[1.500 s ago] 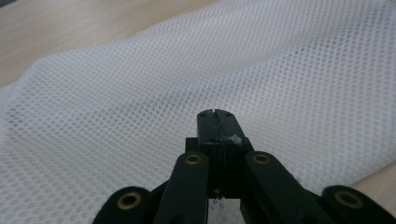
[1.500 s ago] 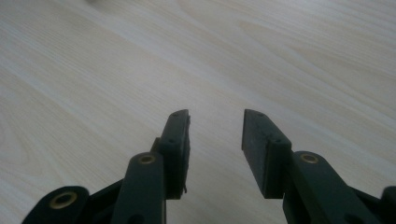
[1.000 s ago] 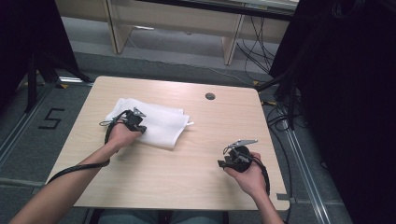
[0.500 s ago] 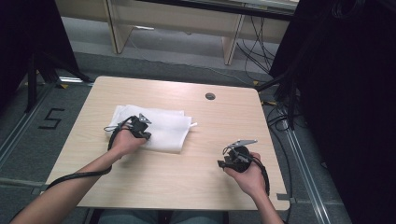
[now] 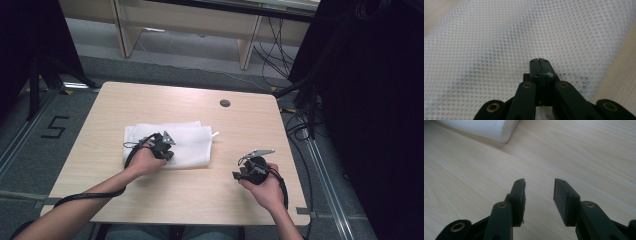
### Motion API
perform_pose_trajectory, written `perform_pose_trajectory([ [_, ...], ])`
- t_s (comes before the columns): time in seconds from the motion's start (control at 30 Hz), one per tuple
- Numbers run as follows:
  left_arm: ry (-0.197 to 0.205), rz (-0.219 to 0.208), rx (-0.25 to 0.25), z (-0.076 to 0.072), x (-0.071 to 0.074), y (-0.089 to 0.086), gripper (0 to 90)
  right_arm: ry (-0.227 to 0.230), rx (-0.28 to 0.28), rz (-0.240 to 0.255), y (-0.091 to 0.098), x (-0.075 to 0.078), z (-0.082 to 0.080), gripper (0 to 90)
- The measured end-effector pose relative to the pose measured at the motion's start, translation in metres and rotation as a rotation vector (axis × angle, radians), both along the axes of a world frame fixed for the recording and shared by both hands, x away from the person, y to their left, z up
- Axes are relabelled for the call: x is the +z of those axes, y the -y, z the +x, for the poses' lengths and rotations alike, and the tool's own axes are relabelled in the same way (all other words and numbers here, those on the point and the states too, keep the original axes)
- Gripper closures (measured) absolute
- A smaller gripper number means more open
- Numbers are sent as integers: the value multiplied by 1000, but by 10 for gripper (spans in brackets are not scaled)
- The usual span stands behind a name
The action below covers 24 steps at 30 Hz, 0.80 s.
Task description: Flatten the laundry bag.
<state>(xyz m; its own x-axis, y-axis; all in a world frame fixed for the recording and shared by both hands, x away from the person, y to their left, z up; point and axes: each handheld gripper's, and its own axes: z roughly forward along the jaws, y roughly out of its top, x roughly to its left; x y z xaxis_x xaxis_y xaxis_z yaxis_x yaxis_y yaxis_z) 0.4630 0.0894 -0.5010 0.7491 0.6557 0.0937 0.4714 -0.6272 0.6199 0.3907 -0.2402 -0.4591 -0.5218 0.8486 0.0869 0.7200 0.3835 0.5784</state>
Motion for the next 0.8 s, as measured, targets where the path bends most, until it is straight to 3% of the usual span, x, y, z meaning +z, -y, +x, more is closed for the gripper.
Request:
perform_pose_trajectory([
  [0.13,8,7,-16,-2,0,1,896,1,-1,1,0,0,0,624],
  [0.2,-10,-1,-19,-2,1,0,897,-1,-2,4,0,0,0,623],
  [0.3,-33,-31,-19,-2,2,-3,892,15,-11,24,-4,4,5,620],
  [0.37,-32,-44,-26,-2,4,-5,838,27,-11,31,-9,7,12,618],
  [0.43,-16,-89,-12,-3,20,-12,791,20,1,24,-16,11,19,616],
  [0.5,14,-118,23,-2,34,-21,728,24,13,28,-23,13,30,613],
  [0.53,14,-118,23,-2,34,-21,689,24,13,28,-23,13,30,613],
  [0.57,35,-126,60,1,47,-35,658,19,8,42,-32,15,42,608],
  [0.63,50,-118,108,5,56,-52,586,17,19,38,-40,16,55,603],
  [0.67,50,-118,108,5,56,-52,554,21,10,53,-45,16,61,600],
  [0.7,33,-123,164,10,58,-69,521,25,0,63,-50,16,67,594],
  [0.8,-1,-139,244,15,54,-92,482,8,-13,64,-59,15,83,577],
])
